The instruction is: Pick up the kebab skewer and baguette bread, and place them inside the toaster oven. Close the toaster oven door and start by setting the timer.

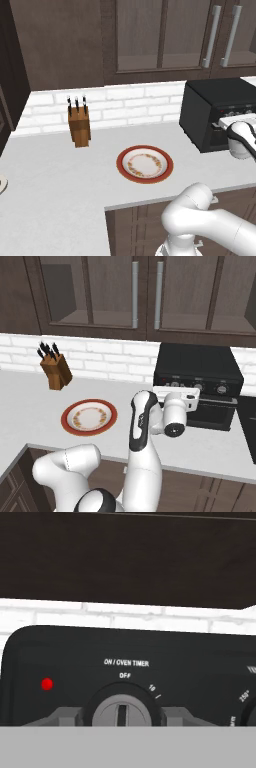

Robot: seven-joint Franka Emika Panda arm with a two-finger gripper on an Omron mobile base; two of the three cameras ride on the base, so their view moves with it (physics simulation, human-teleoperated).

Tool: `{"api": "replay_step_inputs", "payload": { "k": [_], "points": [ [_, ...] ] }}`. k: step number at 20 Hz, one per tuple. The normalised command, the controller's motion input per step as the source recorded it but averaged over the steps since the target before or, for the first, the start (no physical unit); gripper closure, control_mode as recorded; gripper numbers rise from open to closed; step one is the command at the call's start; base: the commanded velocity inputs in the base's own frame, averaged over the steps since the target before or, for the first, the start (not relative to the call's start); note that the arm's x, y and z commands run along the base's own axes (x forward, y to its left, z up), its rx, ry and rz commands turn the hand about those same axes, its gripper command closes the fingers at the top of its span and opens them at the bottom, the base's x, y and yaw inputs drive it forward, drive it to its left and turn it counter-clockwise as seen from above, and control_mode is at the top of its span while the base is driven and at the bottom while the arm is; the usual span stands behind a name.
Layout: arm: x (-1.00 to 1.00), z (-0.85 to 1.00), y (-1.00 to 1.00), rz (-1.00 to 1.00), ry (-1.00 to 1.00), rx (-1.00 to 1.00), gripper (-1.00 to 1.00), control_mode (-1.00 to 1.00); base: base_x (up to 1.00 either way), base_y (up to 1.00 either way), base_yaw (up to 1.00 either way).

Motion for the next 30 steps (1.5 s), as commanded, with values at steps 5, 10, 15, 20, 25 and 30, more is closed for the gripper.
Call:
{"api": "replay_step_inputs", "payload": {
  "k": [5,10,15,20,25,30],
  "points": [
    [-0.07,0.00,0.00,0.00,0.00,0.00,1.00,-1.00,0.00,0.00,0.00],
    [-0.24,0.03,0.00,0.00,0.00,0.00,1.00,-1.00,0.00,0.00,0.00],
    [-0.15,0.05,0.00,0.00,0.00,0.00,1.00,-1.00,0.00,0.00,0.00],
    [0.03,0.02,0.00,0.02,0.00,0.00,1.00,-1.00,0.00,0.00,0.00],
    [0.00,0.01,0.00,0.08,0.00,0.01,1.00,-1.00,0.00,0.00,0.00],
    [0.00,0.06,0.00,0.02,0.00,0.12,1.00,-1.00,0.00,0.00,0.00]
  ]
}}
